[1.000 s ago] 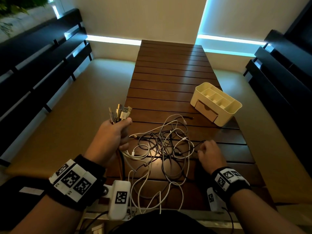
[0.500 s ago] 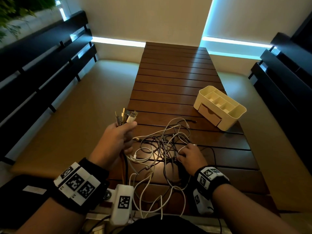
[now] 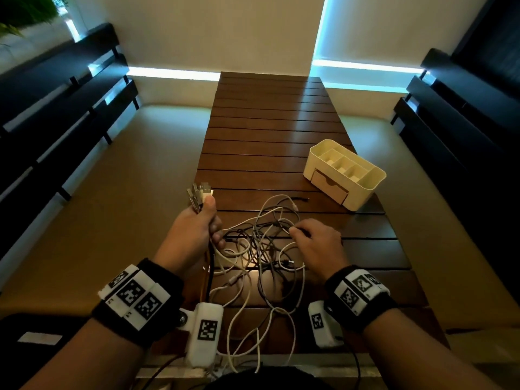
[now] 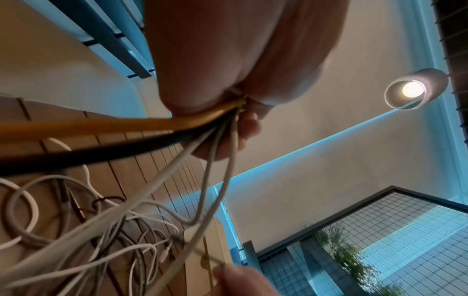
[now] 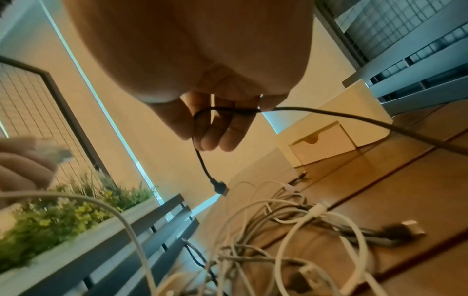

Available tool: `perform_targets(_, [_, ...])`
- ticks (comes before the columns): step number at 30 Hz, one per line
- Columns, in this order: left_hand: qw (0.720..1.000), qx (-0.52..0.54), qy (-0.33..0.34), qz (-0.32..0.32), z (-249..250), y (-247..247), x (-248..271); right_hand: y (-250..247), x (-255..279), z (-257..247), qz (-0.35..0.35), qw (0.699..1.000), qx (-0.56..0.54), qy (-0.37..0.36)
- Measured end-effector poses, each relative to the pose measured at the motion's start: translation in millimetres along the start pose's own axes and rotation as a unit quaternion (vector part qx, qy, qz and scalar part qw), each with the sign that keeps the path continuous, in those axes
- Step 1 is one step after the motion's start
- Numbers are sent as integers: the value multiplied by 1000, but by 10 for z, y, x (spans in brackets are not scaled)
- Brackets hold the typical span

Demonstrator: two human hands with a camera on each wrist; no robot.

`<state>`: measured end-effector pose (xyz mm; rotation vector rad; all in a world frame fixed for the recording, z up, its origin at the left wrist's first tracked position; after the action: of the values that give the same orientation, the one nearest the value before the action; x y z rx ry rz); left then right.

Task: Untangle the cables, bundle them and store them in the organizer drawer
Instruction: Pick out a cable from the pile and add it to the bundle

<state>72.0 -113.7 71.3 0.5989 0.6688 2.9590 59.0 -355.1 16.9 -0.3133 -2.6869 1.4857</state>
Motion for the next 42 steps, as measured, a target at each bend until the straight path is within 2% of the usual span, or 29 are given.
perform_targets(6, [999, 24, 10, -42, -55, 223, 44, -462, 196, -255, 81, 977, -196, 9])
perform_targets(10, [997, 44, 20, -63, -76, 334, 86, -534, 340, -506, 51, 954, -292, -37])
perform_targets(15, [995, 36, 50, -83, -67, 436, 152, -449, 450, -742, 30, 934, -341, -101])
perform_targets(20, [994, 40, 56, -83, -95, 447, 150, -440, 531, -887, 30, 933, -326, -150])
perform_targets(27, [993, 97, 52, -30, -36, 307, 127, -366, 675, -1034, -18, 934, -258, -247])
perform_targets(34, [993, 79, 64, -55, 32, 293, 205, -286, 743, -1083, -68, 937, -208, -271])
perform_targets(42, [984, 96, 90, -116, 131, 396, 361, -333, 776, -1155, -58, 937, -190, -287])
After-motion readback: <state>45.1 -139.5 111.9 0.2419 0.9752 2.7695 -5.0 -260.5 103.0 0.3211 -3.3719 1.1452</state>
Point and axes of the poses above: each hand's wrist, its own x-axis away from the middle knuckle, its own y-axis out of the palm, z = x × y, the point moved 7 cm from there along -x, towards the middle knuckle, and after that the axes turned 12 degrees about x, right-handed, at the moved point
